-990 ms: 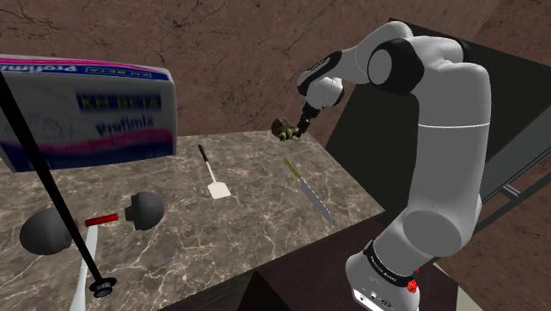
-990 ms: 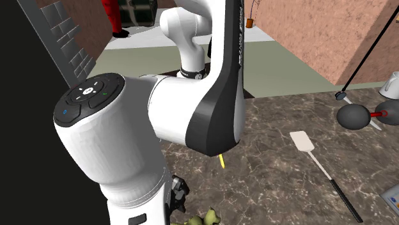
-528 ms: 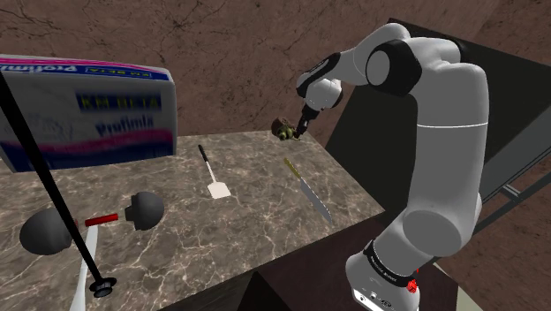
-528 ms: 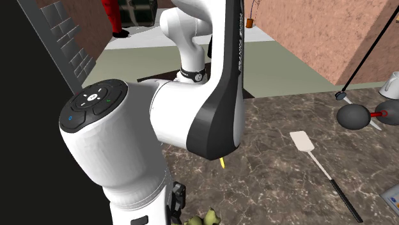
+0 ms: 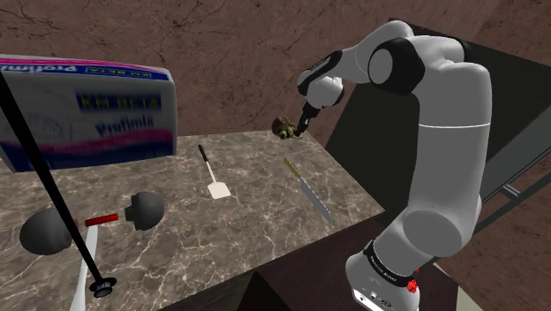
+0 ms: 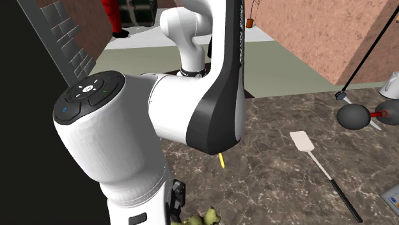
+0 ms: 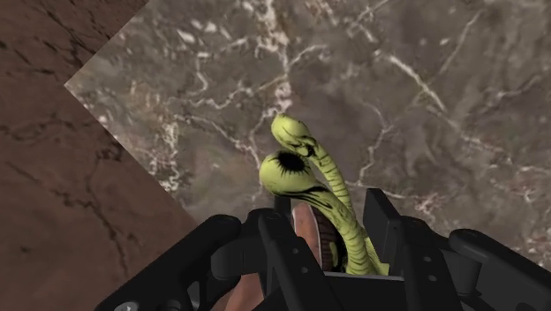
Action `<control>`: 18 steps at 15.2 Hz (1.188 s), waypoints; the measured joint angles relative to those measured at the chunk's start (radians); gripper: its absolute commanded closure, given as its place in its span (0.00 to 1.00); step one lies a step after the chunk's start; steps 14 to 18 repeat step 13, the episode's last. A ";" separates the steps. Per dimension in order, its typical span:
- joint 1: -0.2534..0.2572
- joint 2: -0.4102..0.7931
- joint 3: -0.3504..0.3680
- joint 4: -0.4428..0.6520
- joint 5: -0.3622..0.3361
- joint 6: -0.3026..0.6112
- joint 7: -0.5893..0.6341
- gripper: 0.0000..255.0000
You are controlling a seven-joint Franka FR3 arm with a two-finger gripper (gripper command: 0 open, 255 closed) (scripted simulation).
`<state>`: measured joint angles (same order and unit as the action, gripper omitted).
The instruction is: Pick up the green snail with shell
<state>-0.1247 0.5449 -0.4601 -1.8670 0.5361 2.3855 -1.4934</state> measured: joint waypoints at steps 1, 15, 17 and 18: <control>0.003 -0.010 -0.005 -0.002 -0.007 -0.008 0.004 1.00; 0.037 -0.109 -0.053 0.013 -0.085 -0.108 0.066 1.00; 0.037 -0.109 -0.053 0.013 -0.085 -0.108 0.066 1.00; 0.037 -0.109 -0.053 0.013 -0.085 -0.108 0.066 1.00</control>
